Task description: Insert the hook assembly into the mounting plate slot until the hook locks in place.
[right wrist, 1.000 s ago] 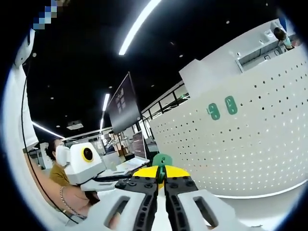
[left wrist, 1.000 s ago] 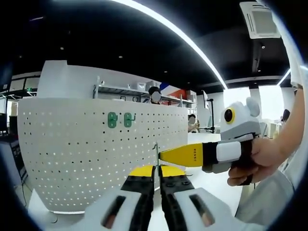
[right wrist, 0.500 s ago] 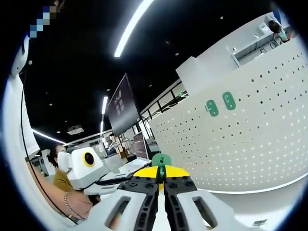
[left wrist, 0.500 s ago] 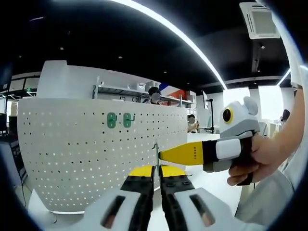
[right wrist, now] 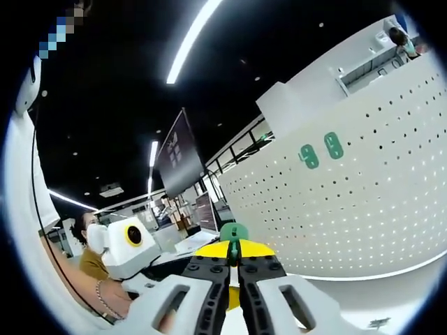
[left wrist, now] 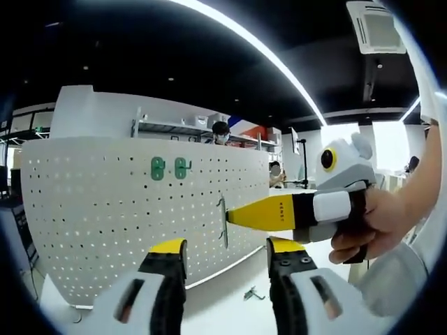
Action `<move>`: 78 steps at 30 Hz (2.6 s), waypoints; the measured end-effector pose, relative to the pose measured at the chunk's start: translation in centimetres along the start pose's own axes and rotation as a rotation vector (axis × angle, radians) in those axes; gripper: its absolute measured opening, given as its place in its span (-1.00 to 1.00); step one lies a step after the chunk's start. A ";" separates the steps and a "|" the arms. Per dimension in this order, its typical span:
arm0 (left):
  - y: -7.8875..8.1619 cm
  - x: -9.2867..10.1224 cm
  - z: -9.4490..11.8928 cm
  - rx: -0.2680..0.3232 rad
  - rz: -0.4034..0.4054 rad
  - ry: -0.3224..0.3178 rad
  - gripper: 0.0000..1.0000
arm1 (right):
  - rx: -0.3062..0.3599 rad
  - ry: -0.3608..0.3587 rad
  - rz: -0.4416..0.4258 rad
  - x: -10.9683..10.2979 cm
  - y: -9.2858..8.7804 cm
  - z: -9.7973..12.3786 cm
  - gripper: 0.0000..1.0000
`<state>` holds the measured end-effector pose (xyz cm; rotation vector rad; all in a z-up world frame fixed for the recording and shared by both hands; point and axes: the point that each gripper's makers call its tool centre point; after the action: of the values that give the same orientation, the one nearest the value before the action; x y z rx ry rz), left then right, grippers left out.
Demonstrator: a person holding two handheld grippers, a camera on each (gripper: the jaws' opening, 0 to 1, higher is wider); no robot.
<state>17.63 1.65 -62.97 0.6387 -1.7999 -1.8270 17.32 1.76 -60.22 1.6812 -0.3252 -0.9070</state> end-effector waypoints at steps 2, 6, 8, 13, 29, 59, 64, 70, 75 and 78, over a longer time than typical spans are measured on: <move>-0.3 0.0 -0.1 -0.014 0.006 -0.002 0.21 | 0.000 -0.001 -0.001 0.0 0.0 0.0 -1.00; -0.5 0.0 -0.2 -0.014 0.011 -0.001 0.39 | 0.002 -0.004 0.006 0.0 0.0 0.0 -1.00; -0.7 0.1 -0.2 -0.020 0.007 -0.002 0.40 | 0.004 -0.010 0.019 0.1 0.1 0.0 -1.00; -0.7 0.1 -0.2 -0.024 0.007 -0.002 0.38 | -0.023 -0.048 0.262 -0.1 0.3 0.0 -1.00; -1.3 0.0 -0.2 -0.055 -0.001 0.002 0.33 | 0.000 -0.141 0.329 1.2 1.9 0.0 -1.00; -6.5 0.8 2.7 -0.177 0.060 -0.034 0.34 | 0.106 -0.274 0.341 7.2 10.2 -0.1 -1.00; -7.3 1.0 3.2 -0.190 0.070 -0.037 0.35 | 0.114 -0.300 0.344 8.2 10.9 -0.4 -1.00; -7.9 1.1 3.8 -0.201 0.074 -0.036 0.34 | 0.118 -0.334 0.353 9.4 11.7 -0.6 -1.00; -8.1 0.9 4.1 -0.202 0.075 -0.025 0.34 | 0.124 -0.369 0.363 10.5 12.4 -0.7 -1.00; -8.3 1.0 4.2 -0.204 0.082 -0.027 0.34 | 0.125 -0.388 0.371 11.0 12.6 -0.9 -1.00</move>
<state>14.05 4.29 -71.16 0.4590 -1.6040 -1.9394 28.25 -8.68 -52.94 1.4799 -0.9403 -0.9385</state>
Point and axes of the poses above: the point that each gripper's makers call its tool centre point, and the gripper's own axes: z roughly backward along the fingers, x roughly to its right, y roughly out of its top, and after that the axes turned 7 degrees about -y, right-handed
